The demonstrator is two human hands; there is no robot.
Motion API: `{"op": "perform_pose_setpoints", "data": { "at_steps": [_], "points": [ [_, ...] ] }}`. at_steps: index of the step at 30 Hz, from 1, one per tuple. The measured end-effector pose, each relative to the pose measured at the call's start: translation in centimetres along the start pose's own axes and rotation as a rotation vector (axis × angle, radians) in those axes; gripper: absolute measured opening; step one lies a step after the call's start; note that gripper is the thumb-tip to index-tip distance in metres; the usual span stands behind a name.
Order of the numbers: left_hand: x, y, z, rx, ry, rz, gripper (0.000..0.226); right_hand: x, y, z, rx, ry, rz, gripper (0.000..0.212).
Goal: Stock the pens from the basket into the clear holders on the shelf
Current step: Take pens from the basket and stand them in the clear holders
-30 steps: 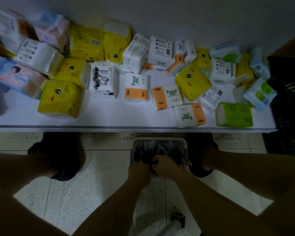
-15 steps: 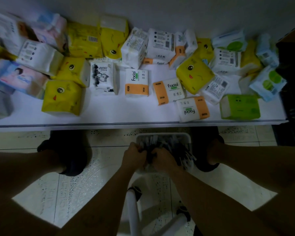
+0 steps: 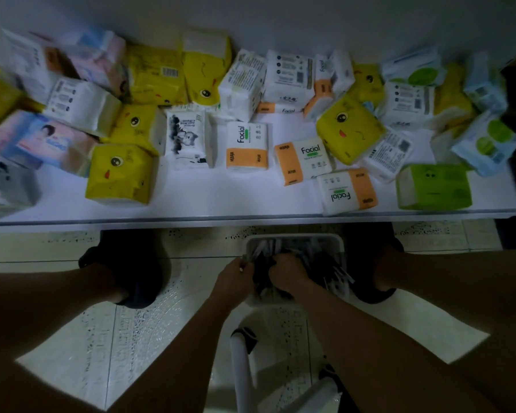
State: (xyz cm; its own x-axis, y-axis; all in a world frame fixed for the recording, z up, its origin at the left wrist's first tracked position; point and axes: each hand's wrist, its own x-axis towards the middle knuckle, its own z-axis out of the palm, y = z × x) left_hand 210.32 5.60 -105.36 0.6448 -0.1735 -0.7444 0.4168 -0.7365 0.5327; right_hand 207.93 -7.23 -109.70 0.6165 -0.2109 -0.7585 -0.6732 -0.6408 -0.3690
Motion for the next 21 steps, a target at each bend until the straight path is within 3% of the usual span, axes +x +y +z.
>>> {"op": "perform_pose_setpoints", "data": {
  "at_steps": [4, 9, 16, 21],
  "points": [
    [0.2, 0.3, -0.6, -0.026, 0.025, 0.039, 0.023, -0.3, -0.2, -0.2, 0.022, 0.059, 0.036, 0.011],
    [-0.2, 0.6, -0.7, -0.020, 0.069, 0.013, 0.022, -1.4, 0.2, 0.6, -0.046, 0.132, -0.085, 0.023],
    [-2.4, 1.7, -2.1, -0.157, 0.053, 0.157, 0.022, -4.7, -0.5, -1.4, -0.038, 0.410, -0.169, 0.029],
    [-3.6, 3.5, -3.4, -0.179, 0.048, 0.208, 0.017, -7.6, -1.7, -4.7, 0.272, 0.560, -0.173, 0.013]
  ]
}}
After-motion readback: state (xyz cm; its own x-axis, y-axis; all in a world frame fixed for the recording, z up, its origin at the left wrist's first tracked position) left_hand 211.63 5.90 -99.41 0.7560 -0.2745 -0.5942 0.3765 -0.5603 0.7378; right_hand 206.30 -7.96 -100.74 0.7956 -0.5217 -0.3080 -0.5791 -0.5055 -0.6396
